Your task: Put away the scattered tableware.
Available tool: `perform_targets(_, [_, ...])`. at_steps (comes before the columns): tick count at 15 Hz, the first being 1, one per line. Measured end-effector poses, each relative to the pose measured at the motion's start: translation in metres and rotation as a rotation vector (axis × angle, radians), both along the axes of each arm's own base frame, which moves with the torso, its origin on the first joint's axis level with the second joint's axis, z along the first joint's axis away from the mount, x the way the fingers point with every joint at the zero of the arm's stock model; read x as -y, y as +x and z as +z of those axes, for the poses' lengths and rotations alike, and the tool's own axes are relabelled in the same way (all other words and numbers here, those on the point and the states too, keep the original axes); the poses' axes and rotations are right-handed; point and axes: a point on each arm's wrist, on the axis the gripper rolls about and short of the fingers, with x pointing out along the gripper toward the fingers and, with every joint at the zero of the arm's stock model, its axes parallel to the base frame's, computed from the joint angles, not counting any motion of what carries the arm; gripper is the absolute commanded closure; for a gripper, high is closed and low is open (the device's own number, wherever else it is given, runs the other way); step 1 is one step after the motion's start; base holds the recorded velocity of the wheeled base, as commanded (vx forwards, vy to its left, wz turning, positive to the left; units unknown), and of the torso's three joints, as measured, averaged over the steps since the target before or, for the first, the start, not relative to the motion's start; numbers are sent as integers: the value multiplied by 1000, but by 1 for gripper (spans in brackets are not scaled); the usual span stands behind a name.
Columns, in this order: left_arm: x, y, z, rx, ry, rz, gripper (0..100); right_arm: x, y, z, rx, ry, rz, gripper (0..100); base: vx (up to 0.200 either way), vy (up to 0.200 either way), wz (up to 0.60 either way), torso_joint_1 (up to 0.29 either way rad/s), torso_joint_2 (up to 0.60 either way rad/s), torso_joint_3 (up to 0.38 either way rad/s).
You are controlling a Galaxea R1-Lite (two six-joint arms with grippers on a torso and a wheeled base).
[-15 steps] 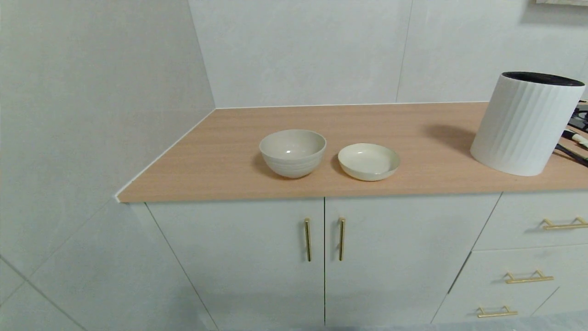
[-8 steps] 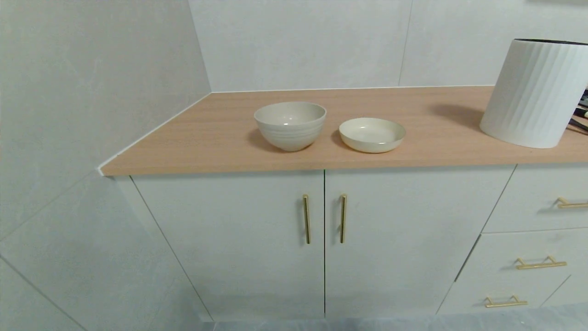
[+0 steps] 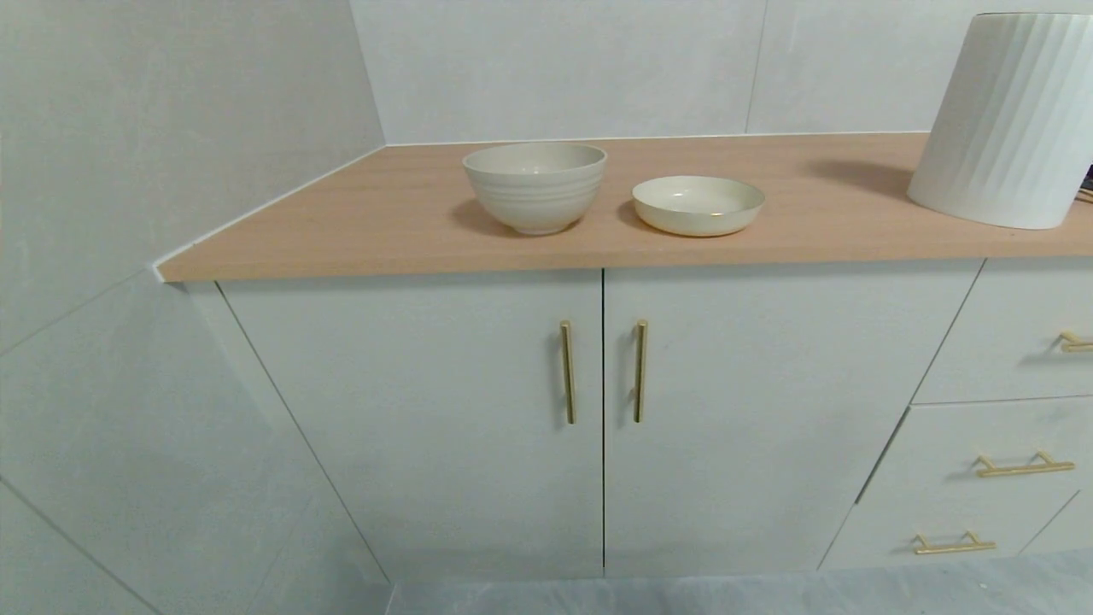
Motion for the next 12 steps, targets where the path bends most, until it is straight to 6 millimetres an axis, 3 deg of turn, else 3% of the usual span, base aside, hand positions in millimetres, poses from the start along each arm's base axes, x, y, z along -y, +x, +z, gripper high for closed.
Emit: perform_targets(12, [0, 0, 0, 0, 0, 0, 0, 0, 0, 1, 7, 0, -1, 0, 0, 0, 0, 0, 0, 0])
